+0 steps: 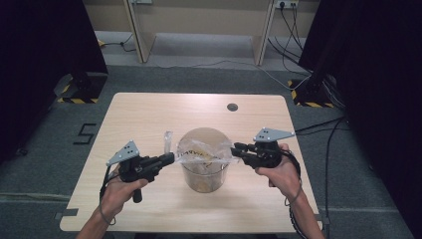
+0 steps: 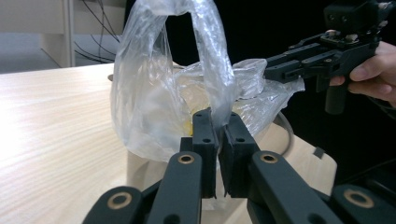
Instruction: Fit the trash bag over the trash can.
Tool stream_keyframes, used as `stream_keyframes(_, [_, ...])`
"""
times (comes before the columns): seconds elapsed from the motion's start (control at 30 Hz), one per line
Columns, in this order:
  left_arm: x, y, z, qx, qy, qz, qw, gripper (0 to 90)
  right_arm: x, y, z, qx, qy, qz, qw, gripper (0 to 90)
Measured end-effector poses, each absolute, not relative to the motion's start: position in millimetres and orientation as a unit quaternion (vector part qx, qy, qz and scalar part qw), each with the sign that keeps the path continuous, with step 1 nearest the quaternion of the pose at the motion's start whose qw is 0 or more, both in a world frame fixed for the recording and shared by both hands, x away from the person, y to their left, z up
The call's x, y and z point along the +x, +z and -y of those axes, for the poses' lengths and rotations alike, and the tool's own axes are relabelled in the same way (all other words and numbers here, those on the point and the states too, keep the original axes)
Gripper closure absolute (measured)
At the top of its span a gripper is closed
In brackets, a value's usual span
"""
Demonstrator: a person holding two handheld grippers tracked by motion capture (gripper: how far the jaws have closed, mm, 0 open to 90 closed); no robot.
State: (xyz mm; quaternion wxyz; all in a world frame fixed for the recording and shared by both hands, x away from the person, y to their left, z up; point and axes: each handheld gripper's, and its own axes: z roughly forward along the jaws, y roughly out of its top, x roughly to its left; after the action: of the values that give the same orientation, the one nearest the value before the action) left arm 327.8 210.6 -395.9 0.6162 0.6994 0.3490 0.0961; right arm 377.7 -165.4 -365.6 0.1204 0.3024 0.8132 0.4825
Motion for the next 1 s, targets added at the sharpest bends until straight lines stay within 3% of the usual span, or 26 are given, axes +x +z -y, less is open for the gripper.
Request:
stream_keyframes(0.67, [309.7,-414.1,-213.8,0.719,0.083,-0.331,0.606,85.5,345.2,-385.5,172.1,0.294,0.468,-0.821,0.143,68.6])
stream_keyframes(1.0, [306.9,-425.6,-214.7,0.731,0.083,-0.326,0.594,86.8,332.0,-388.6,166.5,0.274,0.440,-0.838,0.169,72.4])
